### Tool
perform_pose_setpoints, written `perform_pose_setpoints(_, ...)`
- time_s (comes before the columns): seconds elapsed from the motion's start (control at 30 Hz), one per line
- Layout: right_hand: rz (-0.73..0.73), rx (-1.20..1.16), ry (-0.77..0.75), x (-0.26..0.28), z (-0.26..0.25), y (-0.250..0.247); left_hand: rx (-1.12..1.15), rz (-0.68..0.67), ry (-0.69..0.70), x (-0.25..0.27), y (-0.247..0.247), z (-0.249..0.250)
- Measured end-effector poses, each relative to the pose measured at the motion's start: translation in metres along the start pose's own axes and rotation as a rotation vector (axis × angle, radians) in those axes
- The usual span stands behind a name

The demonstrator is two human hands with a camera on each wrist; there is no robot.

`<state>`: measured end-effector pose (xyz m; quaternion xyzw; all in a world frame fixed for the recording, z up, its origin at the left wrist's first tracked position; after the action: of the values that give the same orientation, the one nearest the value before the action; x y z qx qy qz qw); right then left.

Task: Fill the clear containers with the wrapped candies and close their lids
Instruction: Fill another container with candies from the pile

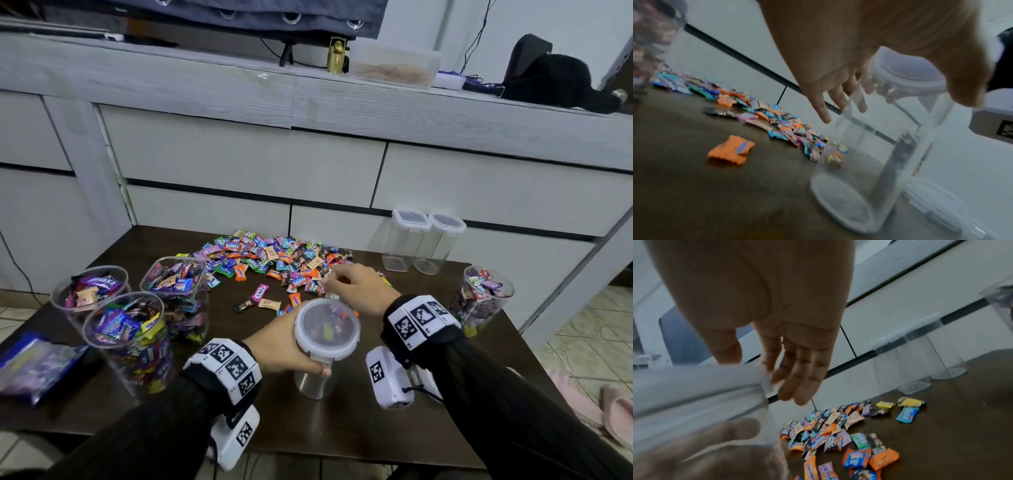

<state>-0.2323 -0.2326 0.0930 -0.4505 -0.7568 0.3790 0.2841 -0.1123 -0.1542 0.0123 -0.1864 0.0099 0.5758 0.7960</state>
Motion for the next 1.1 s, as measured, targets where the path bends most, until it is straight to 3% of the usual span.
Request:
perform_pose_setpoints(0.13, -0.133, 0.026, 0.158, 0.005, 0.019, 0.003, 0.014, 0.217, -0.006, 0.003, -0.003, -0.008)
perform_pose_setpoints(0.27, -0.275, -0.147, 0.235, 0.012, 0.029, 0.01, -0.081, 0.136, -0.022, 0.005, -0.007, -0.009)
perform_pose_setpoints(0.37, -0.213, -0.222, 0.157, 0.012, 0.028, 0.009, -0.183, 0.054, -0.055, 0.009, -0.018, -0.006)
perform_pose_setpoints(0.5, -0.102, -0.161, 0.038, 0.009, 0.025, 0.009, -0.274, 0.043, -0.064, 0.009, -0.03, -0.001)
perform_pose_setpoints(0.6, -0.026, -0.129, 0.114, 0.008, 0.028, 0.012, -0.302, 0.027, -0.066, 0.004, -0.026, 0.002)
perform_pose_setpoints(0.7, 0.035, 0.027, 0.218, 0.009, 0.031, 0.017, -0.175, -0.017, -0.039, -0.002, -0.014, 0.003)
perform_pose_setpoints(0.8, 0.081, 0.059, 0.21, 0.011, 0.031, 0.02, -0.143, -0.023, -0.047, -0.004, -0.004, -0.001)
perform_pose_setpoints(0.87, 0.08, -0.008, 0.203, 0.009, 0.033, 0.022, -0.122, -0.013, -0.072, -0.003, -0.003, -0.005)
perform_pose_setpoints(1.0, -0.012, -0.437, 0.222, 0.003, 0.042, 0.032, -0.133, -0.062, -0.102, -0.004, -0.004, -0.007)
perform_pose_setpoints(1.1, -0.004, -0.35, 0.207, 0.003, 0.041, 0.028, -0.132, -0.099, -0.097, -0.005, -0.004, -0.006)
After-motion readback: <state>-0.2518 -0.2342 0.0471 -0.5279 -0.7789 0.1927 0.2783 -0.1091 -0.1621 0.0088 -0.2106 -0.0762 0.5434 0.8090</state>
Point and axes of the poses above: each hand's wrist, its own x-axis away from the middle knuckle, its own y-axis out of the palm, z = x × y, the point moved 5 cm from there along -x, towards the middle knuckle, and after that the axes turned 11 degrees about y, right-handed, at the moved point
